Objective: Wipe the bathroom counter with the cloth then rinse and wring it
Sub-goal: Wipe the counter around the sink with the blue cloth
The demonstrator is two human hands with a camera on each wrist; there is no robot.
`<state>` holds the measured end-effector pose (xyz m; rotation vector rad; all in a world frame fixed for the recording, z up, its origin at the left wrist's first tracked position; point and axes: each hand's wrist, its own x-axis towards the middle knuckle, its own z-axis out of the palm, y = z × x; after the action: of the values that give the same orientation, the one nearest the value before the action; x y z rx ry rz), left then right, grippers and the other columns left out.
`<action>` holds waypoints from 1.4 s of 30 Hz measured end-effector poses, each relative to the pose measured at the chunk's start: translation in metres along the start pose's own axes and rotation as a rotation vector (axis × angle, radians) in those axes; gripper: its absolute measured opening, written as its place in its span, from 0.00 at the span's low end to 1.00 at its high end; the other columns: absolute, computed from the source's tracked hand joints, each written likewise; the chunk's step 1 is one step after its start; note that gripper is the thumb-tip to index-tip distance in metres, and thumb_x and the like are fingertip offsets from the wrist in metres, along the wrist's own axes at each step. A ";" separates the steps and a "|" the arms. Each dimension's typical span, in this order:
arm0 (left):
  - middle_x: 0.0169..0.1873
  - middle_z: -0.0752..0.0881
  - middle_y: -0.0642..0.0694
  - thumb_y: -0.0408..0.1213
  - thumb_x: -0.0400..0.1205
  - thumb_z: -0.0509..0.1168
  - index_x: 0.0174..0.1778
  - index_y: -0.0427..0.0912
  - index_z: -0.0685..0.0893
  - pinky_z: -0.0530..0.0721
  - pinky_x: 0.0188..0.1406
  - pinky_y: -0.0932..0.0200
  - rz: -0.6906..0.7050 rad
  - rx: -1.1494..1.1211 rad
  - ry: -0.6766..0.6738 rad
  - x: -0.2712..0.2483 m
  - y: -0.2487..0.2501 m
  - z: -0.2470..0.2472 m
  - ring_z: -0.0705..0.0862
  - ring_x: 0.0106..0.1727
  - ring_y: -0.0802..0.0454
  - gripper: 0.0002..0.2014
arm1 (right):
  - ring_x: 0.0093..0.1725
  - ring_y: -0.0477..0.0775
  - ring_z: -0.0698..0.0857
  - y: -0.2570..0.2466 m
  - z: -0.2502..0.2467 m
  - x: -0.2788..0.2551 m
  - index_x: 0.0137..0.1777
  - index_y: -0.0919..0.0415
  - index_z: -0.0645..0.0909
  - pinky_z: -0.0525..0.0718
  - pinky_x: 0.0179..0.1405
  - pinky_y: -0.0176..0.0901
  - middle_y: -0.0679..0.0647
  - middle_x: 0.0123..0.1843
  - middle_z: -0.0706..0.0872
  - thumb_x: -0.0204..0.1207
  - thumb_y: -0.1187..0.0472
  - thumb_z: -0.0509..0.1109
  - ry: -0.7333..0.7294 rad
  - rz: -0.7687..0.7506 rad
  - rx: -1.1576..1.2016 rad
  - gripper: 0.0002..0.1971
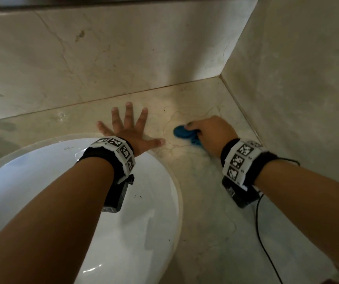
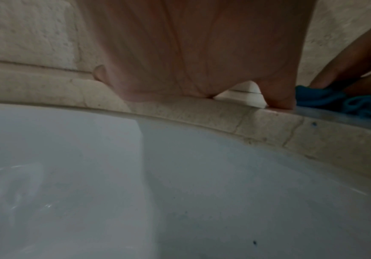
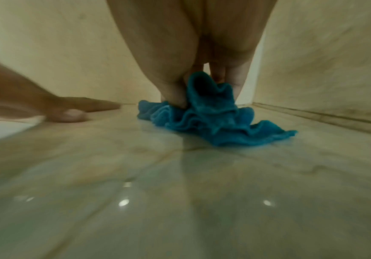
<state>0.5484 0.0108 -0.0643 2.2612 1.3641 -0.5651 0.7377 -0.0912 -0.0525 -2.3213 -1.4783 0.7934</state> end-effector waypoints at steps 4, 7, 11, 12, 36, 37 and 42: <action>0.76 0.21 0.52 0.80 0.66 0.48 0.76 0.66 0.28 0.33 0.70 0.21 0.000 0.006 0.008 0.000 0.000 0.001 0.23 0.77 0.38 0.51 | 0.66 0.62 0.79 0.012 -0.025 0.024 0.74 0.55 0.74 0.75 0.63 0.42 0.62 0.70 0.78 0.84 0.58 0.58 0.073 0.158 -0.065 0.19; 0.76 0.21 0.52 0.80 0.67 0.48 0.76 0.65 0.28 0.33 0.70 0.21 0.003 0.001 0.011 0.000 -0.001 0.001 0.23 0.77 0.38 0.50 | 0.69 0.65 0.76 0.016 -0.024 0.023 0.78 0.56 0.68 0.74 0.69 0.48 0.63 0.73 0.75 0.84 0.59 0.57 0.074 0.090 -0.242 0.22; 0.76 0.21 0.52 0.77 0.72 0.45 0.76 0.65 0.27 0.34 0.70 0.21 -0.003 0.014 0.021 0.003 -0.001 0.002 0.24 0.78 0.38 0.45 | 0.70 0.61 0.75 0.011 -0.001 0.012 0.76 0.53 0.71 0.71 0.72 0.44 0.59 0.75 0.74 0.83 0.60 0.59 0.093 -0.056 -0.187 0.21; 0.77 0.22 0.53 0.73 0.75 0.43 0.76 0.65 0.28 0.35 0.71 0.21 -0.013 0.004 0.023 0.003 0.000 0.002 0.24 0.78 0.39 0.41 | 0.72 0.60 0.74 0.008 0.005 0.008 0.76 0.52 0.71 0.69 0.73 0.40 0.59 0.75 0.74 0.83 0.60 0.59 0.071 -0.089 -0.174 0.21; 0.77 0.22 0.49 0.75 0.74 0.41 0.78 0.65 0.30 0.28 0.74 0.31 0.159 0.087 0.073 -0.029 0.021 0.042 0.23 0.78 0.43 0.41 | 0.63 0.59 0.75 0.030 0.018 -0.060 0.71 0.58 0.77 0.66 0.64 0.32 0.60 0.72 0.75 0.80 0.69 0.60 0.266 -0.035 -0.055 0.20; 0.77 0.22 0.49 0.76 0.72 0.42 0.78 0.64 0.30 0.28 0.74 0.31 0.159 0.086 0.071 -0.029 0.022 0.042 0.23 0.78 0.43 0.43 | 0.63 0.57 0.73 0.035 0.016 -0.055 0.73 0.57 0.74 0.65 0.61 0.30 0.59 0.73 0.72 0.81 0.67 0.60 0.264 0.019 -0.077 0.21; 0.78 0.23 0.49 0.81 0.65 0.47 0.78 0.65 0.31 0.26 0.73 0.32 0.153 0.070 0.099 -0.031 0.023 0.044 0.24 0.78 0.43 0.51 | 0.68 0.66 0.72 0.029 0.026 -0.040 0.76 0.56 0.70 0.68 0.70 0.46 0.59 0.74 0.74 0.80 0.71 0.57 0.200 -0.028 -0.189 0.25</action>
<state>0.5507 -0.0459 -0.0800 2.4534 1.2200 -0.4612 0.7314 -0.1419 -0.0761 -2.4251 -1.5510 0.4143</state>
